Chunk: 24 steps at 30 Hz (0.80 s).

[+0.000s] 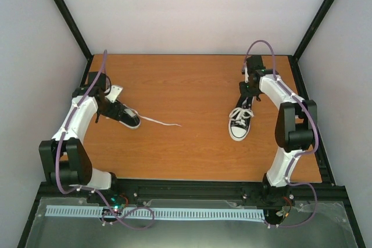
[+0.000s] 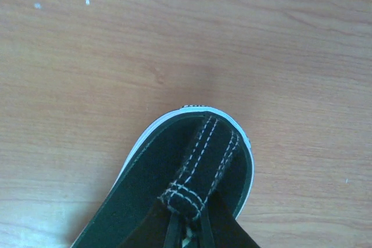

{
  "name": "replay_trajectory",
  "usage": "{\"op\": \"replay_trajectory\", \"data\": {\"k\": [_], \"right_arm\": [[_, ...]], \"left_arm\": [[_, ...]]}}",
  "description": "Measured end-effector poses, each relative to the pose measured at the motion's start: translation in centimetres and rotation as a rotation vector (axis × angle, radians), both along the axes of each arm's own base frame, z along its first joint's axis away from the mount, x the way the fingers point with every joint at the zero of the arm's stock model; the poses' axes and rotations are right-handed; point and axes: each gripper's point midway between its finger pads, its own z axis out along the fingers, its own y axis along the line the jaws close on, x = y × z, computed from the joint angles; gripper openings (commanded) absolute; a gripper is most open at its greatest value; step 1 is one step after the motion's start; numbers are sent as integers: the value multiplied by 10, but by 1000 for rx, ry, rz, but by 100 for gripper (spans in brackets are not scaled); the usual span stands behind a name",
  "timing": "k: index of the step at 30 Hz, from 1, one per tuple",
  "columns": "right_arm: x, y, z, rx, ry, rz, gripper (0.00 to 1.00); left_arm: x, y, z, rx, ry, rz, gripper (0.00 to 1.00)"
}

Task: Tie the shoes
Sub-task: Place the shoe at the center of the board.

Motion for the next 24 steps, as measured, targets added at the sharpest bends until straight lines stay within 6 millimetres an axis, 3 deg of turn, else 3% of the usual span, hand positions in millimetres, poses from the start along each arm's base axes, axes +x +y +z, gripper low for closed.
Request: {"op": "replay_trajectory", "data": {"k": [2,7,11,14,16,22,24], "right_arm": [[-1,-3,-9,-23,34,29,6],[12,15,-30,-18,84,123,13],[20,20,-40,-12,108,132,27],[24,21,-39,-3,109,116,49],[26,21,-35,2,104,110,57],[27,19,-28,9,92,64,65],[25,21,-16,26,70,60,67]], "left_arm": [[2,-6,1,-33,5,-16,88],[-5,-18,0,-93,31,-54,87],[-14,-26,2,-126,46,-92,81],[-21,-30,2,-142,62,-118,81],[-24,-33,2,-153,75,-129,82],[-34,-49,5,-221,91,-217,89],[-39,-58,12,-251,74,-291,90]]}}
